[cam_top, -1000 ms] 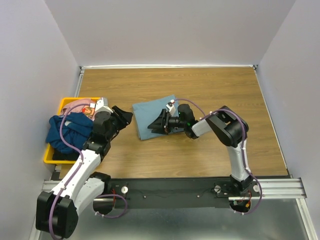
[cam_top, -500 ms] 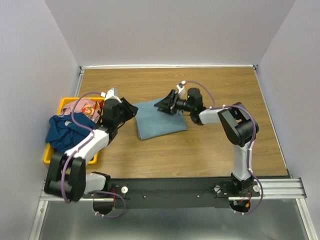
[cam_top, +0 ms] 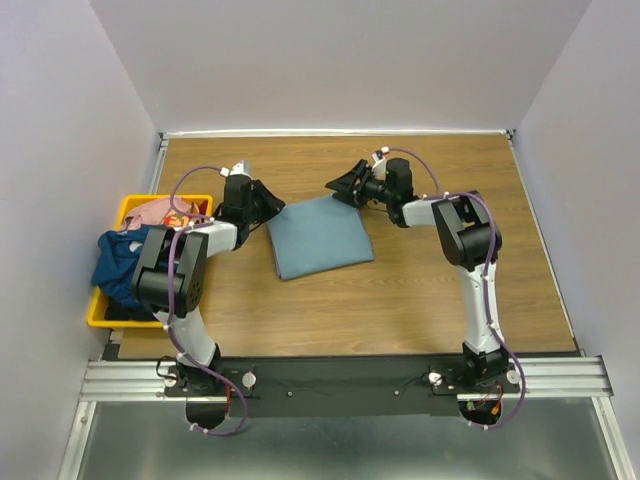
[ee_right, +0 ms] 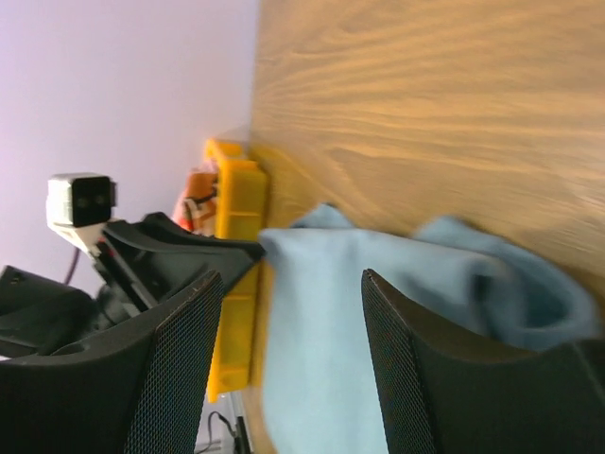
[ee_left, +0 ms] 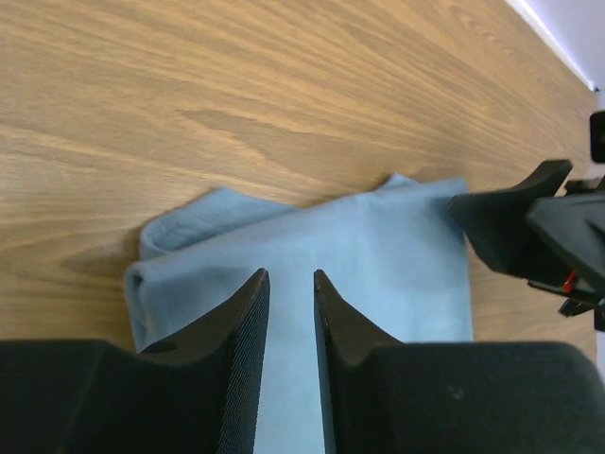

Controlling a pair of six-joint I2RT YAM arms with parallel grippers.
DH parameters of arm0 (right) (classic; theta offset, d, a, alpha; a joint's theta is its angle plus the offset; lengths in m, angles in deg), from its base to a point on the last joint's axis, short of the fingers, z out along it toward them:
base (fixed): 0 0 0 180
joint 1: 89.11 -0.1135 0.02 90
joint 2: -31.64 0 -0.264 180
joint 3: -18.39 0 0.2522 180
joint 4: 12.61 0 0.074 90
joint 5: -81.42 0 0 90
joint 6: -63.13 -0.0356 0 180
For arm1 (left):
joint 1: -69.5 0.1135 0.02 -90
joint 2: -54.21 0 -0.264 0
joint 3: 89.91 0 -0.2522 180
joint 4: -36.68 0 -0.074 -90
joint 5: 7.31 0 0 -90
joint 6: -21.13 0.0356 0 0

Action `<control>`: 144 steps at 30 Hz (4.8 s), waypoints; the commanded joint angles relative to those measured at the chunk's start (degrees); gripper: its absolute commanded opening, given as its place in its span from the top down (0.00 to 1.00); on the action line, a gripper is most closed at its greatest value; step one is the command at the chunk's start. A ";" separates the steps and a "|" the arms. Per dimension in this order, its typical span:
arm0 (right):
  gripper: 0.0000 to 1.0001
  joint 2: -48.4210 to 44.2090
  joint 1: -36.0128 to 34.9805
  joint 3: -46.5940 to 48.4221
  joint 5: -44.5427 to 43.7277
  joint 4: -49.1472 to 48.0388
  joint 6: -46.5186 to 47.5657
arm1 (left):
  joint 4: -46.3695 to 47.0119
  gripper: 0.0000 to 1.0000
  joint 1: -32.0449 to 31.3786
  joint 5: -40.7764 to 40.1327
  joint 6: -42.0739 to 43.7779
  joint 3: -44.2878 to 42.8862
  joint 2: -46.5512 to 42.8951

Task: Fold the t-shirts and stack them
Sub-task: Fold the tshirt, then neatly place the folded tshirt to the corner

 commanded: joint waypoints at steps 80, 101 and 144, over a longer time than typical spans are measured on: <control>0.33 -45.85 0.67 -25.87 -24.73 57.67 42.63 | -30.44 0.94 -7.75 -7.54 11.15 -0.38 -4.81; 0.33 -44.98 0.59 -24.56 -25.08 57.85 44.30 | -44.32 1.00 9.65 -24.59 25.83 -45.11 20.41; 0.33 -41.11 0.67 -20.69 -23.15 61.36 43.25 | -41.95 0.74 28.91 -27.31 23.46 -63.41 31.60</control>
